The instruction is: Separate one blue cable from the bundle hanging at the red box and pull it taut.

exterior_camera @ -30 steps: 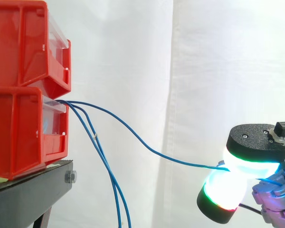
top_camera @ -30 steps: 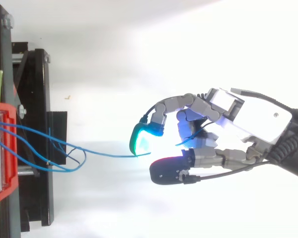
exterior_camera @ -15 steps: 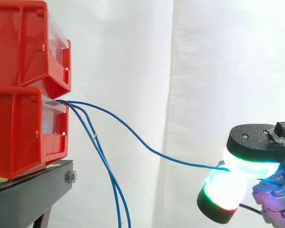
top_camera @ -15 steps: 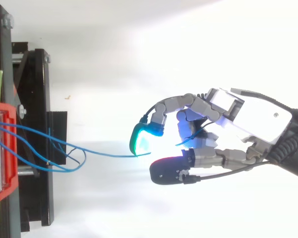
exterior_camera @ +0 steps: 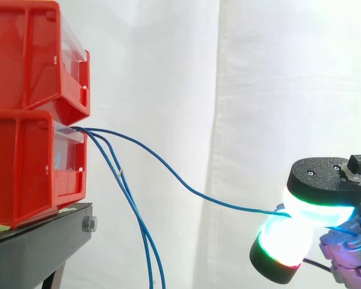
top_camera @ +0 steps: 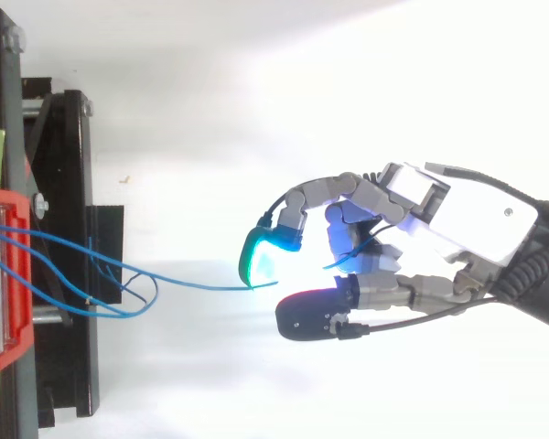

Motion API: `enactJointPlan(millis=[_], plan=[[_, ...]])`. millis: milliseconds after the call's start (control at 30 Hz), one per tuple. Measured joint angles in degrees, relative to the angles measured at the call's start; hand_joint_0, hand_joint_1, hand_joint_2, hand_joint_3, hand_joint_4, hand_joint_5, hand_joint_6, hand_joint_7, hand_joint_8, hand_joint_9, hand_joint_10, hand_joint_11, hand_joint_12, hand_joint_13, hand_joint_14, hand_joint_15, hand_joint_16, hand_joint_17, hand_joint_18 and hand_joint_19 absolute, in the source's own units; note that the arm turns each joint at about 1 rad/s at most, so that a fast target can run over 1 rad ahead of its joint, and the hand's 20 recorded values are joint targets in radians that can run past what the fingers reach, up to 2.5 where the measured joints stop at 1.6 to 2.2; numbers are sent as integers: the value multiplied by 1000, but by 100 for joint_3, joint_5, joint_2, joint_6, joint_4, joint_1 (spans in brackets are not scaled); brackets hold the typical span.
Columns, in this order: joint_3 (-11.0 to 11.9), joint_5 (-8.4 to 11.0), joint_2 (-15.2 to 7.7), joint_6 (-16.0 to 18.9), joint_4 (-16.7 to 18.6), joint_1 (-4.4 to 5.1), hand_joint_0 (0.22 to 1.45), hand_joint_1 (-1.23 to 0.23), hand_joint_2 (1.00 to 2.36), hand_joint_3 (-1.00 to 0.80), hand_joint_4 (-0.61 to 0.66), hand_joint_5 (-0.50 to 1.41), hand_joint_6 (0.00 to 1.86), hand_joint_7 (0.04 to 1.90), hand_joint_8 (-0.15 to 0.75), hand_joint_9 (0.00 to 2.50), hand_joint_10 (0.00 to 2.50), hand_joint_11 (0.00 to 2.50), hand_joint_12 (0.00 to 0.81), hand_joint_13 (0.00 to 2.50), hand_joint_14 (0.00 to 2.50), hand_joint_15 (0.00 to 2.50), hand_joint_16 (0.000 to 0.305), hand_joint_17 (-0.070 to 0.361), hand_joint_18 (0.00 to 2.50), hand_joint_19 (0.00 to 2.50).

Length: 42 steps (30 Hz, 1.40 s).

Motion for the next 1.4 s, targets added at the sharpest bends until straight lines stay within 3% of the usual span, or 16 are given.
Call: enactJointPlan(millis=[1400], plan=[[0, 1, 0, 0, 0, 0, 699, -765, 1022, -153, -30, -209, 883, 1057, 283, 680, 2248, 1317, 338, 653, 2500, 1502, 31, 70, 1179, 1797]])
